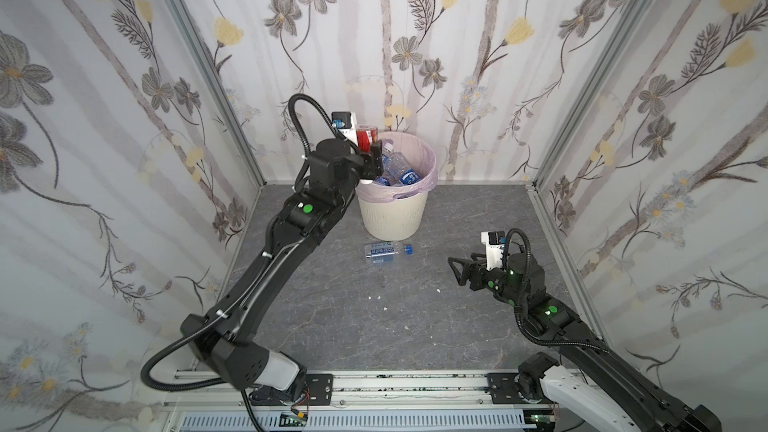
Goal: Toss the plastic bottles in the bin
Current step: 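Carry the red-gold bottle with the left gripper over the bin and release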
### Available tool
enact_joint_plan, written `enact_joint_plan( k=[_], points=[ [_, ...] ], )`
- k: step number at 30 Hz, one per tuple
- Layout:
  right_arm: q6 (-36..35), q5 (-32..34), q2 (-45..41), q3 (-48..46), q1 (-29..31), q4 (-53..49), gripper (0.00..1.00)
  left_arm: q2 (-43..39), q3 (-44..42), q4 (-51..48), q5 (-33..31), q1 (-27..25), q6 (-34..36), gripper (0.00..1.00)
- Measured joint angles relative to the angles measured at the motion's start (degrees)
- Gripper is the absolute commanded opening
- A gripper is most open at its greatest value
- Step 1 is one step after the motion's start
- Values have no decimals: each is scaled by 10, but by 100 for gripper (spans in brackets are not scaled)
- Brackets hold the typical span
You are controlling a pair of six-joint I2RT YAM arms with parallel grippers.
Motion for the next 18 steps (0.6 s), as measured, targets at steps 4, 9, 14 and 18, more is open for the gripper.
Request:
enact_joint_plan(
  k=[4,9,14,18],
  points=[
    [0,9,2,2,17,-1,92,72,42,-42,28,12,-3,100],
    [-38,-18,7,10,29,0,91,19,-20,-51,36,13,-1,100],
    [-86,-43,79,57,43,2,90,-87,-126,-53,29,16,16,100],
    [-136,-52,149,104,84,1,90,-182,-220,-53,18,25,25,100]
  ],
)
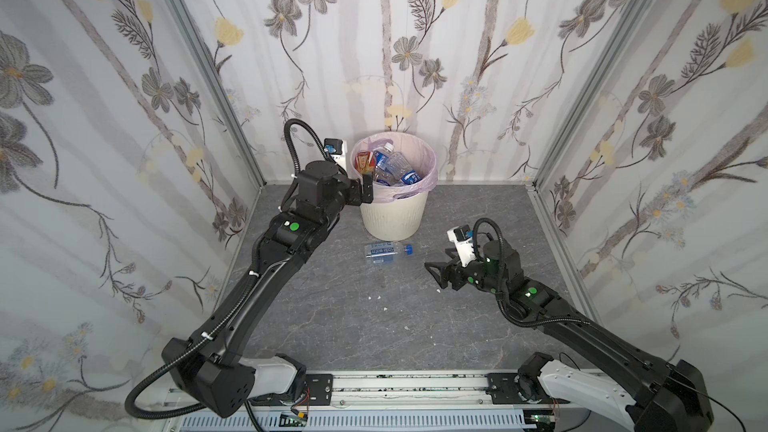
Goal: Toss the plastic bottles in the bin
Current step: 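Withdraw the left gripper while the right gripper lowers onto the soda water bottle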
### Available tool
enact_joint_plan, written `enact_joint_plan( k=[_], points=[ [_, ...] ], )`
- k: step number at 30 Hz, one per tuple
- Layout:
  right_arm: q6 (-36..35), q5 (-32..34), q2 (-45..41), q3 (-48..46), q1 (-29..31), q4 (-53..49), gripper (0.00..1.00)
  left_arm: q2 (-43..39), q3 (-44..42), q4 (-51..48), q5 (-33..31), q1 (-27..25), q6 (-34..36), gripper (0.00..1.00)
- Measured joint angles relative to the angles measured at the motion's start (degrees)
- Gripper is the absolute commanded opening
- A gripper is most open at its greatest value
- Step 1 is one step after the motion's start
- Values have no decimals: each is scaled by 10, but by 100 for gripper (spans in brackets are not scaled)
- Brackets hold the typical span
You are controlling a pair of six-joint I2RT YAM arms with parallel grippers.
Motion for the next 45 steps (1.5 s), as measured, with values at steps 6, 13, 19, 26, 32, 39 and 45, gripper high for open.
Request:
enact_joint_plan(
  k=[6,13,19,26,32,39,45],
  points=[
    [-93,1,105,93,49,-26,91,-154,-163,1,-15,31,-3,100],
    [-186,63,273,258,94,-100,90,-280,-299,-10,-17,58,-24,100],
    [-245,115,401,374,114,-178,91,-323,-330,-18,-7,64,-42,100],
    [-299,158,515,465,114,-223,91,-358,-335,-26,-8,66,-48,100],
    [-332,196,576,516,115,-229,92,-379,-341,-35,-7,66,-54,100],
    [-356,229,627,551,114,-226,92,-389,-342,-47,-3,67,-54,100],
    [-359,234,636,552,114,-229,88,-386,-337,-50,-2,67,-54,100]
  ],
)
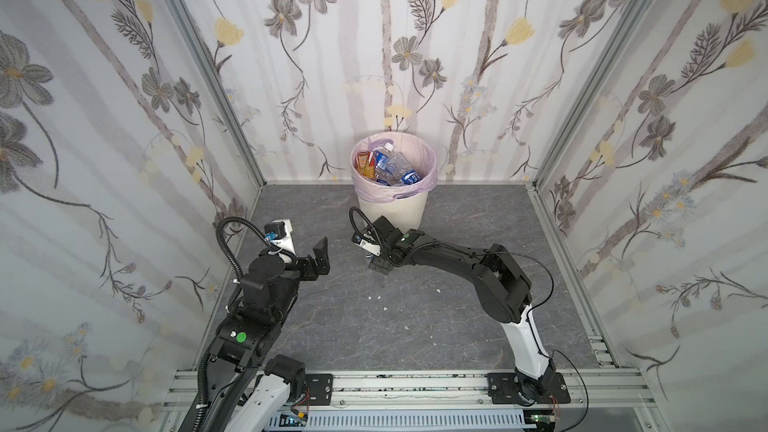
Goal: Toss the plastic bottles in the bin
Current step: 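Withdraw the left gripper while the right gripper lowers onto the soda water bottle, then grasp the soda water bottle with the right gripper and lift it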
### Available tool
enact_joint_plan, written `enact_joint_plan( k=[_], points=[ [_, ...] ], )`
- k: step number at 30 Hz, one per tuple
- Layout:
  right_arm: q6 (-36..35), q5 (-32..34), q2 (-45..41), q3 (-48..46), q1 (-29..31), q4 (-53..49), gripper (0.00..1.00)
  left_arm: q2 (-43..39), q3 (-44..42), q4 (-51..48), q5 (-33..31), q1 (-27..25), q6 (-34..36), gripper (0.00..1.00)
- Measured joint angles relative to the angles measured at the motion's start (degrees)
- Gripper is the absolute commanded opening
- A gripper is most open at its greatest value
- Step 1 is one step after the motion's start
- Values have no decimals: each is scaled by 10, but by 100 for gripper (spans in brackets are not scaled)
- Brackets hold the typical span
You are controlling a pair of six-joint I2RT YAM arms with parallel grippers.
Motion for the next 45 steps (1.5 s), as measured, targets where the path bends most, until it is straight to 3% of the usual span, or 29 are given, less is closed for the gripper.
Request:
enact_joint_plan(
  k=[9,31,40,45],
  points=[
    [26,-22,-38,-82,13,4,82,-1,2,-3,4,0,0,100],
    [188,-102,-143,-233,19,40,59,-2,-8,-5,2,0,0,100],
    [267,-137,-308,-384,13,137,53,2,-22,-7,-3,0,4,100],
    [306,-126,-461,-473,6,196,52,6,-29,-6,-6,0,11,100]
  ],
)
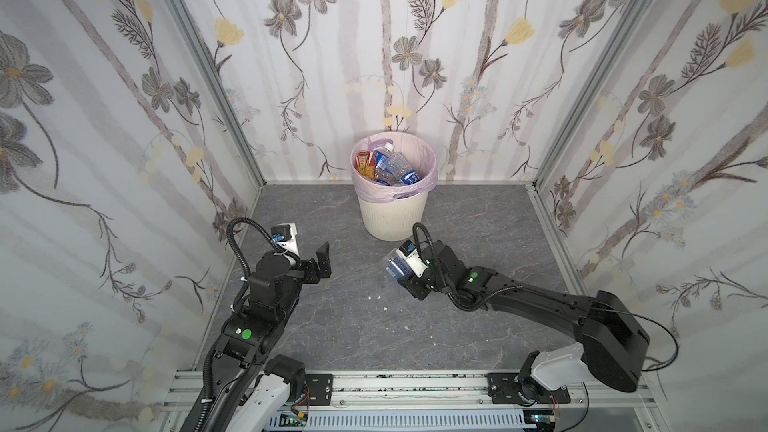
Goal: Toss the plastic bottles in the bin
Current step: 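Grasp the soda water bottle with the right gripper and lift it, then carry the soda water bottle with the right gripper over the bin and release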
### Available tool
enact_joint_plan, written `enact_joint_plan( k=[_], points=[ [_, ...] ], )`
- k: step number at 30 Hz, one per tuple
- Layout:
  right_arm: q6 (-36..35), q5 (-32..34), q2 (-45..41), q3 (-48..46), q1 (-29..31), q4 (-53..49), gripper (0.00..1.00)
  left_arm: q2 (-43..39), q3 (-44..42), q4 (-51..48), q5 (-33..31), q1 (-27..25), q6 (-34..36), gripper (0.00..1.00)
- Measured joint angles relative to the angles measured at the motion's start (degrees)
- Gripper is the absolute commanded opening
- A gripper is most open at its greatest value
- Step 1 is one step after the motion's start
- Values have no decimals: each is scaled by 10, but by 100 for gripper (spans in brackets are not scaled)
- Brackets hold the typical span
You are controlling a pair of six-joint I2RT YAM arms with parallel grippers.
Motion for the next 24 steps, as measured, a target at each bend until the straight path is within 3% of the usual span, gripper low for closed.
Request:
enact_joint_plan(
  k=[15,20,24],
  points=[
    [25,164,-325,-142,0,101,51,11,-28,35,15,0,-2,100],
    [29,184,-361,-133,-10,104,51,18,-33,36,24,0,0,100],
    [29,164,-319,-57,-56,84,51,25,-33,39,31,0,1,100]
  ],
)
